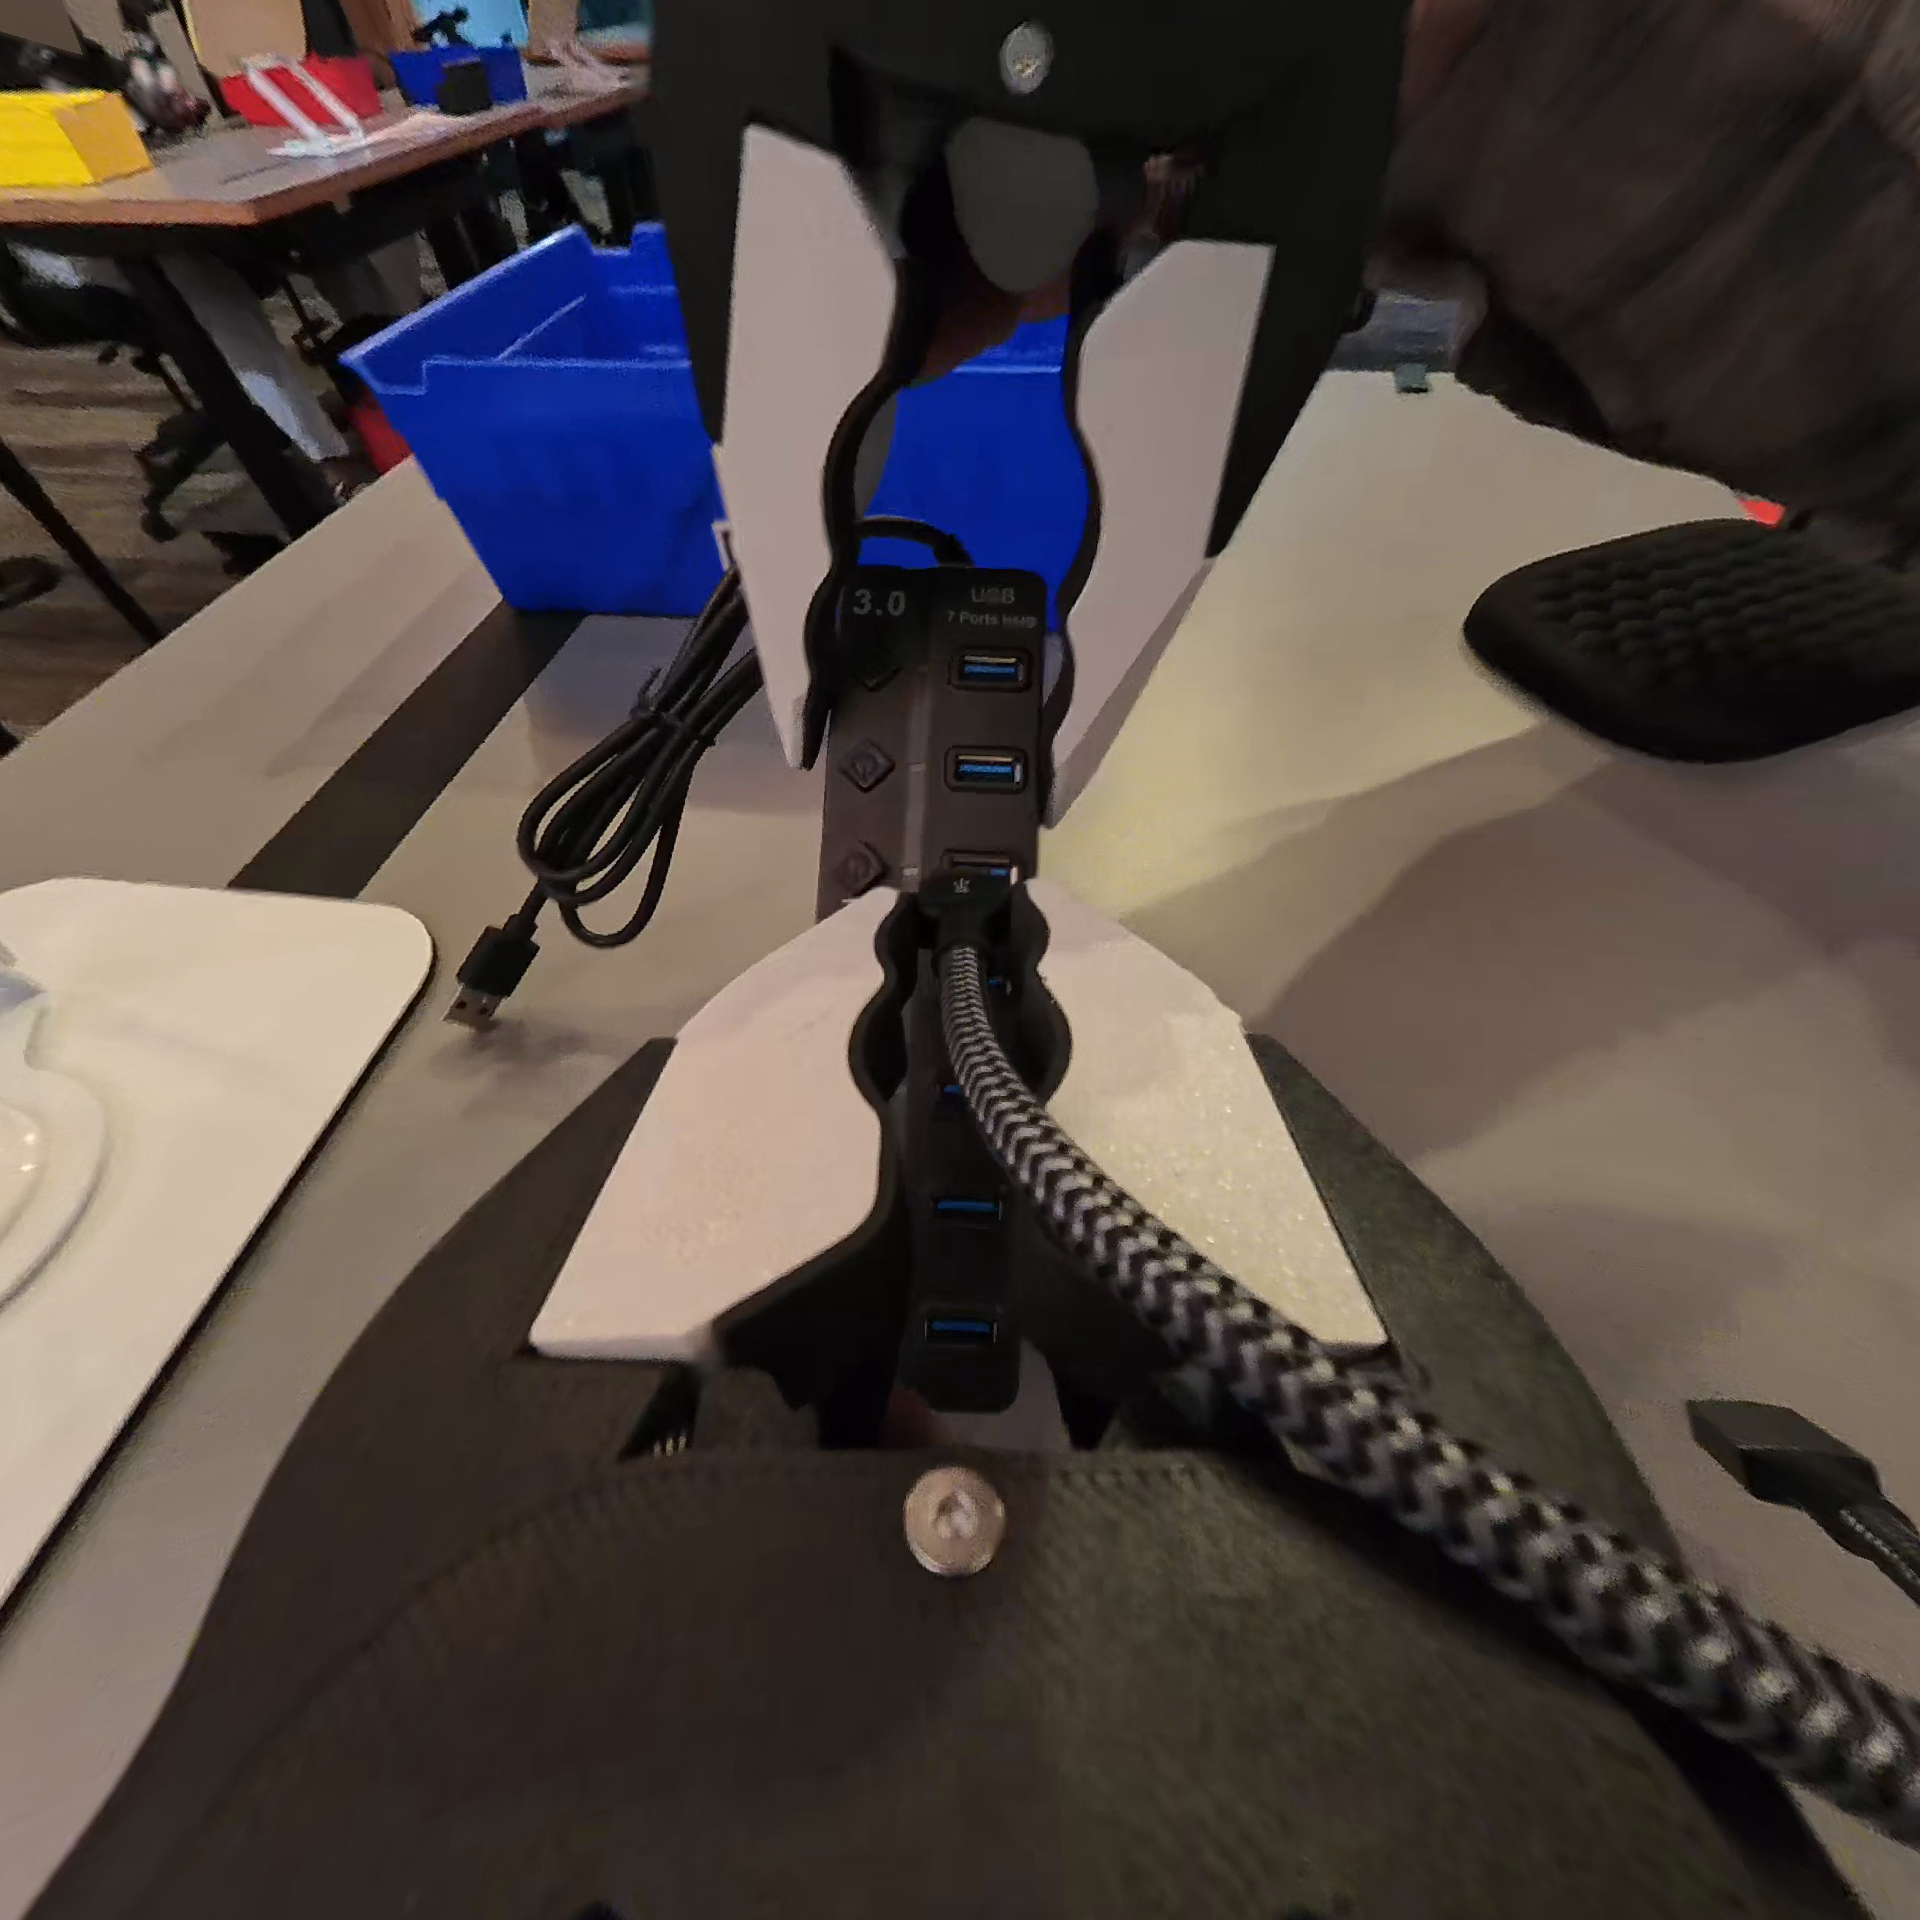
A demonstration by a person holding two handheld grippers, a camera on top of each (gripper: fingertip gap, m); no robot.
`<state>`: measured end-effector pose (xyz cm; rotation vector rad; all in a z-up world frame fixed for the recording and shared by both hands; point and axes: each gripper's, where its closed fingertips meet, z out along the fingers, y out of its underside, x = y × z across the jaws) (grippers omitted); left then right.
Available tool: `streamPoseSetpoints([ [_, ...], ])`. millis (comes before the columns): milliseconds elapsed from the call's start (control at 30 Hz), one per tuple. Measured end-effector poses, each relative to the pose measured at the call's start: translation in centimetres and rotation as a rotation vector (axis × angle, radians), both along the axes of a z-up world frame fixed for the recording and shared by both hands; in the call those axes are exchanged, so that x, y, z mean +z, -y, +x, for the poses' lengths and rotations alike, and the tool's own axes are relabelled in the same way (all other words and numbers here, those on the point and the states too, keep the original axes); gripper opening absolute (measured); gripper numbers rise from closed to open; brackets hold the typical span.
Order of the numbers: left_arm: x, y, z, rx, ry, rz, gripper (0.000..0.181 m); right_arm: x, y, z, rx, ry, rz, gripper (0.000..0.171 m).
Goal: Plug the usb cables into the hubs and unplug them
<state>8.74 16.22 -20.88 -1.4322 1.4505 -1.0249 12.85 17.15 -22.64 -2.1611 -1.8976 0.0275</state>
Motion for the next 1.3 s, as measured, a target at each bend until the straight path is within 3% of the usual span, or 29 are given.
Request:
streamPoseSetpoints([
  [233,-0.6,0.3,0.5,0.026,-0.093,0.111,0.017,-0.6,0.0,0.3,-0.005,0.013,-0.003,0.050],
  [967,-0.5,0.9,0.4,0.013,-0.319,0.154,0.017,-0.5,0.3,-0.3,0.030,0.035,0.016,0.050],
  [1300,-0.7,1.3,-0.2,-0.101,-0.240,0.096,0.017,-0.6,0.7,-0.8,0.045,0.022,0.004,0.050],
])
